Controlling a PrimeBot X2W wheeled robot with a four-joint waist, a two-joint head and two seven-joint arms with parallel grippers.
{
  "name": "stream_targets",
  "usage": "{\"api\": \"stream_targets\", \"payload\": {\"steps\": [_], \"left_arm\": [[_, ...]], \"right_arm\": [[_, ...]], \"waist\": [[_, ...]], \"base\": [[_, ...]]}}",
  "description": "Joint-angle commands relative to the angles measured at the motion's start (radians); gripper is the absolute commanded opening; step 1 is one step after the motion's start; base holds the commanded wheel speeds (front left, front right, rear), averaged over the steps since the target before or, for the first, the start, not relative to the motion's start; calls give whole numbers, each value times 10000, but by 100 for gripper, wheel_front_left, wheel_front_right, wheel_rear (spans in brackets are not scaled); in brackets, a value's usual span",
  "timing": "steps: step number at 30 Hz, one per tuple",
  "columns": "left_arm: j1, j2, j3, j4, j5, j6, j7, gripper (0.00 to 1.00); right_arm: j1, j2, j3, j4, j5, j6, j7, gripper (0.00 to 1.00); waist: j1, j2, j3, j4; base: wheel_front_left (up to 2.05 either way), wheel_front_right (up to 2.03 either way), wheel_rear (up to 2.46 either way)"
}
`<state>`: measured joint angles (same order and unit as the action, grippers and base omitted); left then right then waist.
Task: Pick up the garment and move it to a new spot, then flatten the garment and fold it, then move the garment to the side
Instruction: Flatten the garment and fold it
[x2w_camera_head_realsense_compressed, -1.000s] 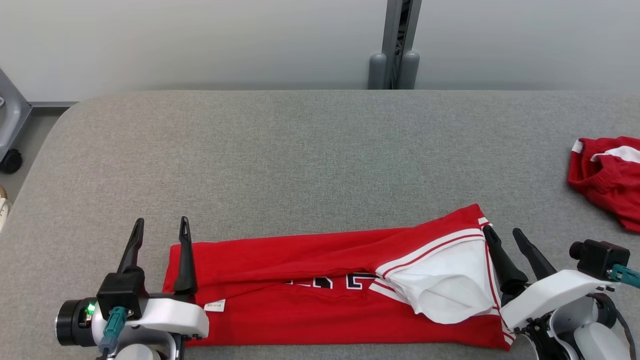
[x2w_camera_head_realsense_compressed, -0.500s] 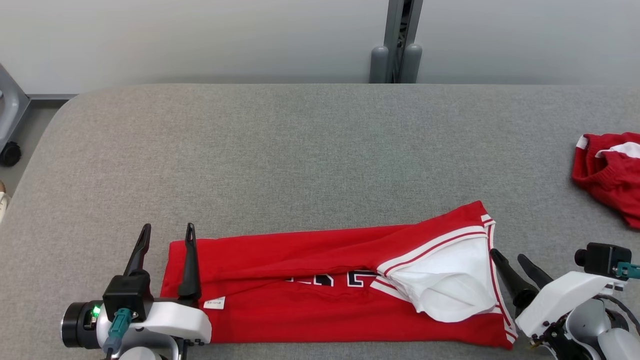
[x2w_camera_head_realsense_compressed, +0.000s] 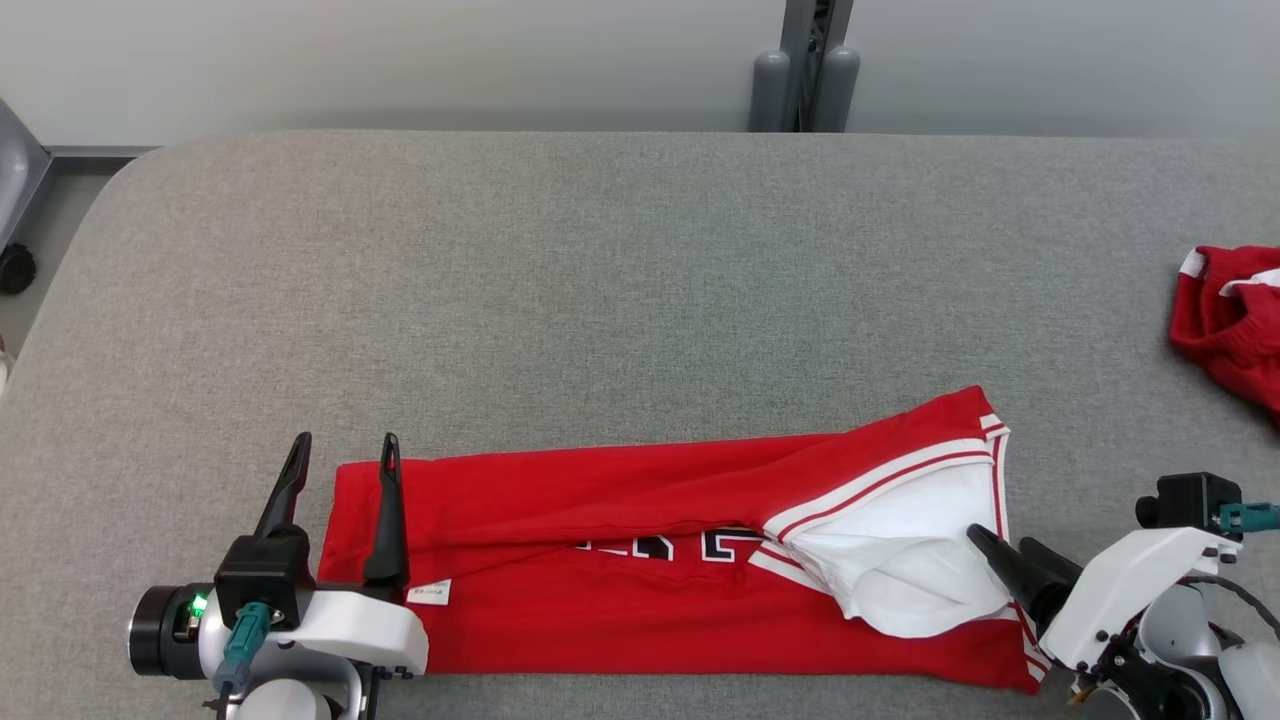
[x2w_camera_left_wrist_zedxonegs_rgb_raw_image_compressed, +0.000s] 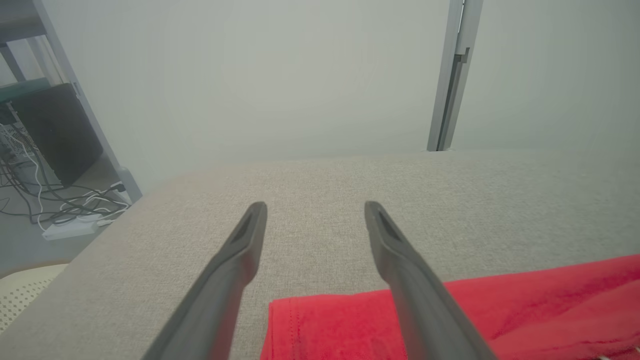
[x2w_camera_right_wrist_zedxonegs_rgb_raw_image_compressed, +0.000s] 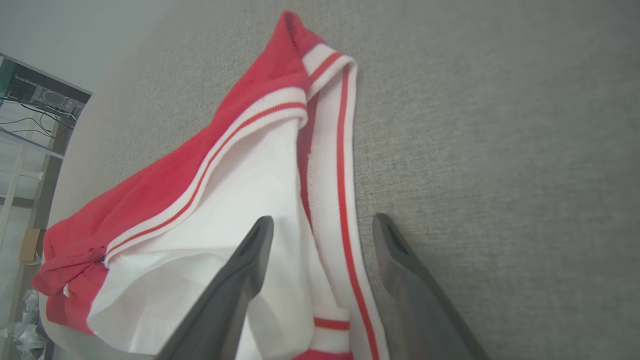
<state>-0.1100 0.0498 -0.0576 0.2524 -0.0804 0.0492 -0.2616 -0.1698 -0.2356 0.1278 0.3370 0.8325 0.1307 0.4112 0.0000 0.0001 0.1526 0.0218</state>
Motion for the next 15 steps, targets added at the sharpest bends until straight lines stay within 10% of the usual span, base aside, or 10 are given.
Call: {"api": "stream_targets", "payload": {"steps": [1, 15], "left_arm": [[-160, 30, 15, 1, 114, -65, -37, 100], [-425, 29, 69, -41, 357, -239, -37, 100]], "right_arm": [[-140, -92, 27, 48, 103, 3, 137, 100], [-576, -537, 1336, 641, 1745, 0, 1504, 100]], "waist": [[0, -1, 80, 38], [0, -1, 433, 273]], "base": [[0, 0, 0], [0, 0, 0]]}}
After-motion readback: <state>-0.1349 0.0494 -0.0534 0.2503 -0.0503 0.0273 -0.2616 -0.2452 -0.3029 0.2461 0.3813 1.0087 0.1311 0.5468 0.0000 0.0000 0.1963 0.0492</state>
